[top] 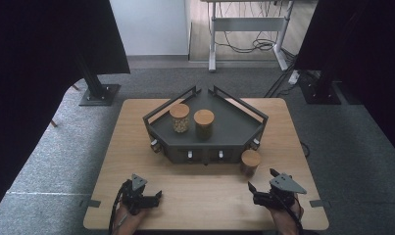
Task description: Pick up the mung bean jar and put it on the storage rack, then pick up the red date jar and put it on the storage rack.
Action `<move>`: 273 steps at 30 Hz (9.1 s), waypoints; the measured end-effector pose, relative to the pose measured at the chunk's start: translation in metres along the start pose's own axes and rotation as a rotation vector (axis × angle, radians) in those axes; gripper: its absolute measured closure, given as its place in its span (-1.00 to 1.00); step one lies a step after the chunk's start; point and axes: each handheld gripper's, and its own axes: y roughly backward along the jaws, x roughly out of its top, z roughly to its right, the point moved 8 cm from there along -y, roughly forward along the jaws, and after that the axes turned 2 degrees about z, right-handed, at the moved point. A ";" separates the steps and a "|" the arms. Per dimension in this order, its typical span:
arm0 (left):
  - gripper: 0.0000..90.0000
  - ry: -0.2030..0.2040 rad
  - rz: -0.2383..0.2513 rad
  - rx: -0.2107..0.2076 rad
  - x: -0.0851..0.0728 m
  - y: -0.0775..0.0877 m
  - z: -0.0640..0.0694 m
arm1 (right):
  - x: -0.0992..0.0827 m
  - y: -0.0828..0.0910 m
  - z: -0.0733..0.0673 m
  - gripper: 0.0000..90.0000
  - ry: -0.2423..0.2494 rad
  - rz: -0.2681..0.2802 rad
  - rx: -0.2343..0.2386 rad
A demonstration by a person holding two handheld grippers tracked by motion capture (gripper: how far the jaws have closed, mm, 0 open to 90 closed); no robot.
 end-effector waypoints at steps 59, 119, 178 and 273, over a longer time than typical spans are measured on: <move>-0.91 -0.003 0.001 -0.003 0.000 0.000 0.000 | -0.007 -0.035 0.010 -0.84 -0.020 -0.030 -0.056; -0.90 -0.008 0.001 -0.009 0.000 0.000 0.000 | 0.012 -0.083 0.011 -0.60 0.022 -0.022 -0.059; -0.90 -0.009 0.001 -0.009 0.000 0.001 0.000 | 0.045 -0.046 0.000 -0.49 0.013 0.031 -0.035; -0.91 -0.014 -0.001 -0.016 0.000 0.001 0.000 | 0.139 -0.060 0.003 -0.48 0.021 0.105 -0.028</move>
